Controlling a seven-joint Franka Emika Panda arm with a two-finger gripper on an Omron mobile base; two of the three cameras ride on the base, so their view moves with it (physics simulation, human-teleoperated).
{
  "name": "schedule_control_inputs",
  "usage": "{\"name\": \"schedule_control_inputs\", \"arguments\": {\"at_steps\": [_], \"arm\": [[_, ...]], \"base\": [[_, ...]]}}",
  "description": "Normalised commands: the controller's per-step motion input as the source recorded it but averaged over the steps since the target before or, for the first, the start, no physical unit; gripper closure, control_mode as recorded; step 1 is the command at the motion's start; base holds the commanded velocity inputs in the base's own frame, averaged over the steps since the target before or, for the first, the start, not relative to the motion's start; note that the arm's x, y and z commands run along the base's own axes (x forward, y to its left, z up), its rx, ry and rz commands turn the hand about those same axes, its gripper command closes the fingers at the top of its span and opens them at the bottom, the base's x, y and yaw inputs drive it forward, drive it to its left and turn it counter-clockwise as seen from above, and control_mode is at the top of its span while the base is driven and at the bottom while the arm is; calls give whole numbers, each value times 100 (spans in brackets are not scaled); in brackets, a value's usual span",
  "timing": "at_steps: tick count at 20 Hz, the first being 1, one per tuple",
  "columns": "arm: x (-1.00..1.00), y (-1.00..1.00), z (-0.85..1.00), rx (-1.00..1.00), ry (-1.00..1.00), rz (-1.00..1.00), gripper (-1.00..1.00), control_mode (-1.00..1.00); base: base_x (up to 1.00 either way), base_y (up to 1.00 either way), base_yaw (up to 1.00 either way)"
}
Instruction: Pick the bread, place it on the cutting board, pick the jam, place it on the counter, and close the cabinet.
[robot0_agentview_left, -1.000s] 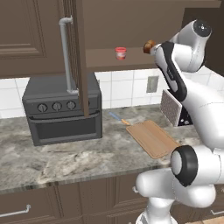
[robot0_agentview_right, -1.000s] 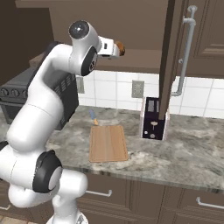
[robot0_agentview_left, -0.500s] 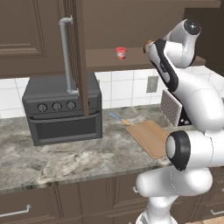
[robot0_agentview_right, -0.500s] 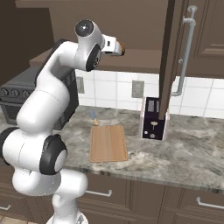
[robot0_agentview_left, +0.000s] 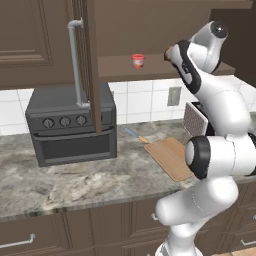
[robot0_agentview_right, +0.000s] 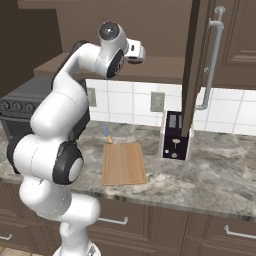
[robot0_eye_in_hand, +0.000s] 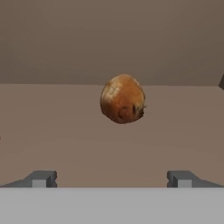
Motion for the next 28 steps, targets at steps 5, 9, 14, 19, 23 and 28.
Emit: {"name": "schedule_control_inputs", "arguments": {"at_steps": [5,9,14,19,23,28], "arm": [[34,-7,-1,0,0,2,-100,-100],[39,0,-4,0,0,0,-100,-100],[37,0,-3,0,0,0,-100,-100],[38,0,-4,0,0,0,-100,-100],[35,-1,-5,0,0,0,-100,-100],[30,-7,-7,0,0,2,-100,-100]], "base": [[0,0,0],[0,0,0],[0,0,0],[0,0,0],[0,0,0],[0,0,0]]}}
